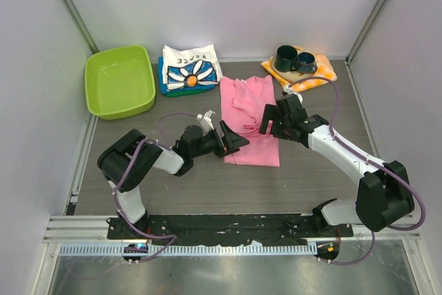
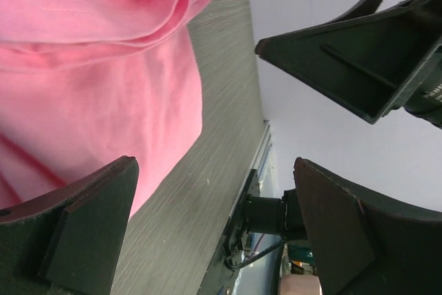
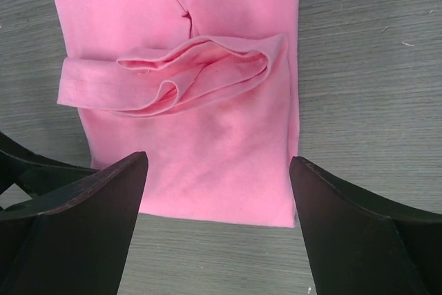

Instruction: Fold and stack the t-shirts

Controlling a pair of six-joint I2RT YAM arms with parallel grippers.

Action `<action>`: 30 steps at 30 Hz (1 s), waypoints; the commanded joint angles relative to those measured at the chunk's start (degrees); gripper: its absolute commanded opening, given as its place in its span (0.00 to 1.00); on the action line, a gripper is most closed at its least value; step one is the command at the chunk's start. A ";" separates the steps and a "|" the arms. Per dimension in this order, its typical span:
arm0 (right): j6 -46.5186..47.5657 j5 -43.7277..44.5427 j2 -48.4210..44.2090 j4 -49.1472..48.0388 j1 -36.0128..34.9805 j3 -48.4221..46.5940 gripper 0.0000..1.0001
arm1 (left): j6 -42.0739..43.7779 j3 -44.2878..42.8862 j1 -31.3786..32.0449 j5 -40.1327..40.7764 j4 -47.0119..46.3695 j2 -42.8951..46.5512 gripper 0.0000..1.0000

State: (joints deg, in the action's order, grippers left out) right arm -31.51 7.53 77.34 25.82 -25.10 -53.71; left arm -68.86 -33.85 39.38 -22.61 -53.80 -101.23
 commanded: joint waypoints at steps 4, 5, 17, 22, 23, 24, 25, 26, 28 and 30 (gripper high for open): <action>1.36 -2.07 -1.85 -0.42 0.05 1.50 0.90 | -6.28 -1.40 0.44 -3.67 -23.36 -7.13 1.00; 1.01 -2.78 -1.49 -0.77 0.14 1.59 0.90 | -6.29 -0.79 0.70 -3.67 -23.63 -7.31 1.00; -9.87 -18.50 7.20 -13.77 -0.12 2.74 0.89 | -5.14 6.07 1.05 -3.05 -25.82 -8.01 1.00; -13.05 -21.06 10.11 -18.70 -0.82 3.09 0.89 | -4.79 6.42 1.14 -2.70 -26.79 -9.25 1.00; -14.01 -21.06 10.81 -19.31 -1.00 3.44 0.89 | -4.79 6.34 1.06 -2.88 -26.97 -9.51 1.00; -14.37 -21.50 11.07 -20.80 -1.00 3.61 0.89 | -4.79 6.34 1.14 -2.88 -27.14 -10.12 1.00; -14.81 -21.85 11.43 -21.60 -1.09 3.79 0.89 | -4.79 6.34 1.06 -2.88 -27.58 -10.30 1.00; -15.33 -22.03 12.12 -22.39 -1.09 4.14 0.90 | -4.71 6.42 1.05 -2.79 -27.59 -10.65 1.00; -16.30 -22.82 13.09 -24.06 -1.18 4.14 0.90 | -4.53 6.69 1.05 -2.53 -27.85 -11.35 1.00; -16.92 -23.17 14.33 -25.38 -1.18 4.06 0.89 | -4.35 6.86 1.06 -2.26 -28.11 -11.79 1.00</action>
State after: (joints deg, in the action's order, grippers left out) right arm -45.41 -13.37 90.24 6.63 -25.89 -49.84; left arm -74.63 -27.86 40.23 -25.30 -74.32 -111.87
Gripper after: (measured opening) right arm 0.897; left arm 0.996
